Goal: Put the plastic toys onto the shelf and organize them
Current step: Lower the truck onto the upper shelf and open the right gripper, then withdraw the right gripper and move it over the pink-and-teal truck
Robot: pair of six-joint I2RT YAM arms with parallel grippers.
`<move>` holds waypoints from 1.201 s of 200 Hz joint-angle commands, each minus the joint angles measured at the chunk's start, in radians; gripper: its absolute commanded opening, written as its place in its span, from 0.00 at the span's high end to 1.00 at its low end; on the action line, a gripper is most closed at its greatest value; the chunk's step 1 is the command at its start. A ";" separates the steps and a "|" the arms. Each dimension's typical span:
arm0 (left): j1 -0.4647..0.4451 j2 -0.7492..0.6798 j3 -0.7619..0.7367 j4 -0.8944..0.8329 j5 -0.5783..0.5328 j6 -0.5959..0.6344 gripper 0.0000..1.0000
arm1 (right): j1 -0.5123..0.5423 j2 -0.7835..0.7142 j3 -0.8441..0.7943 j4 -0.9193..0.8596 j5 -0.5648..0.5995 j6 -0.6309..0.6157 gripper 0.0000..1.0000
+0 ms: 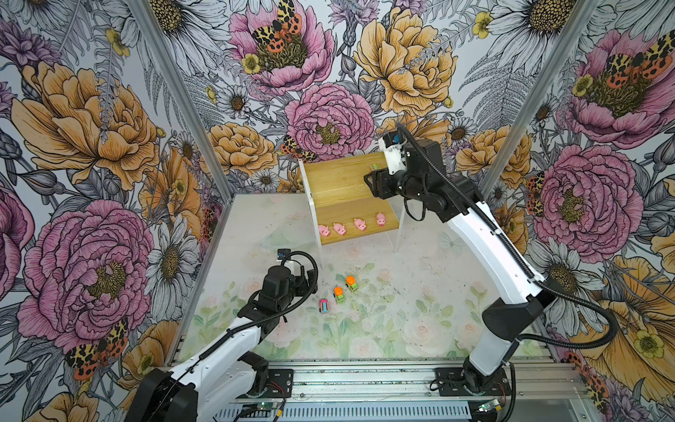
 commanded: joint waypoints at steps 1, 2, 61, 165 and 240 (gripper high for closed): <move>0.056 -0.029 0.033 -0.059 0.122 0.009 0.01 | 0.034 -0.123 -0.107 -0.024 0.026 0.000 0.37; 0.058 -0.030 0.034 -0.060 0.125 0.008 0.01 | 0.036 -0.126 -0.116 -0.023 0.023 0.001 0.37; 0.107 -0.094 0.042 -0.160 0.227 -0.013 0.01 | 0.223 -0.223 -0.636 0.082 -0.039 0.164 0.39; 0.151 -0.258 -0.002 -0.285 0.165 -0.096 0.01 | 0.434 0.009 -0.866 0.386 -0.186 0.409 0.48; 0.155 -0.279 -0.019 -0.288 0.186 -0.098 0.01 | 0.443 0.205 -0.772 0.414 -0.213 0.459 0.54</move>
